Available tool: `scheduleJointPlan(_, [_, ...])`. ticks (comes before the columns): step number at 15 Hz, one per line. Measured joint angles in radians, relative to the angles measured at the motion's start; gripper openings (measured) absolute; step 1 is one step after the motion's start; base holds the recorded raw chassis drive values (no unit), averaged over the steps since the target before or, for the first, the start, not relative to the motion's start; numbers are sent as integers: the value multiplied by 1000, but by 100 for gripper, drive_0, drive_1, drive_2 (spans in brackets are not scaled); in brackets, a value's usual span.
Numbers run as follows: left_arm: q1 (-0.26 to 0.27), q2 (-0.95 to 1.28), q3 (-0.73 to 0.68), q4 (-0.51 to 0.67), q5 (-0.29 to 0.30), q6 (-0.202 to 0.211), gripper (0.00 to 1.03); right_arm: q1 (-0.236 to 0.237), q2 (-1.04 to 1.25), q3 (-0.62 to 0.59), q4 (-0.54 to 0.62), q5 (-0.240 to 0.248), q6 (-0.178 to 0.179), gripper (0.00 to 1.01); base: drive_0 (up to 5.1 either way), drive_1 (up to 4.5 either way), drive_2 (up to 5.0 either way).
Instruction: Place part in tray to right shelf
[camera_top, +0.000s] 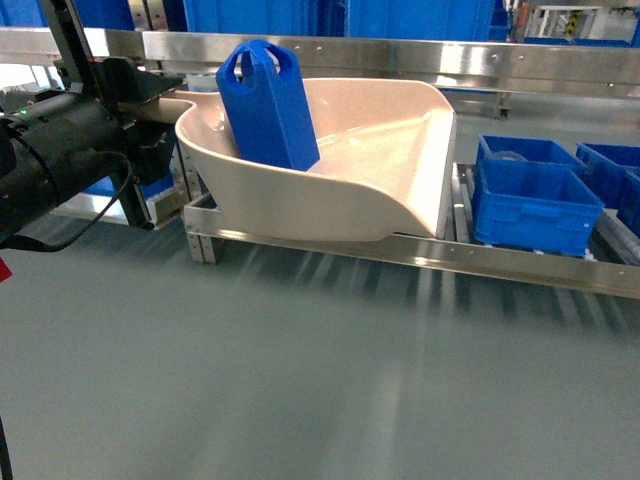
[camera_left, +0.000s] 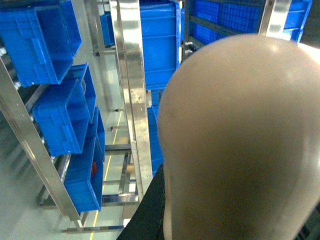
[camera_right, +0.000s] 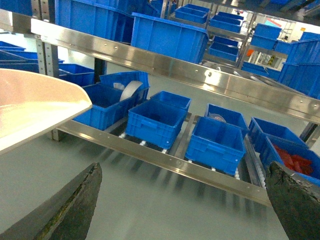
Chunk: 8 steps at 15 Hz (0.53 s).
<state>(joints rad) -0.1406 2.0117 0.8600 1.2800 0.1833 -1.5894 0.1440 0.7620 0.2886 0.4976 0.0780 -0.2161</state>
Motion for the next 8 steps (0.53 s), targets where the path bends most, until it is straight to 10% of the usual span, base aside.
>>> scheduleJointPlan(8, [0, 0, 0, -1, -2, 0, 15, -1, -3, 0, 0, 2, 0, 98, -155, -155, -155])
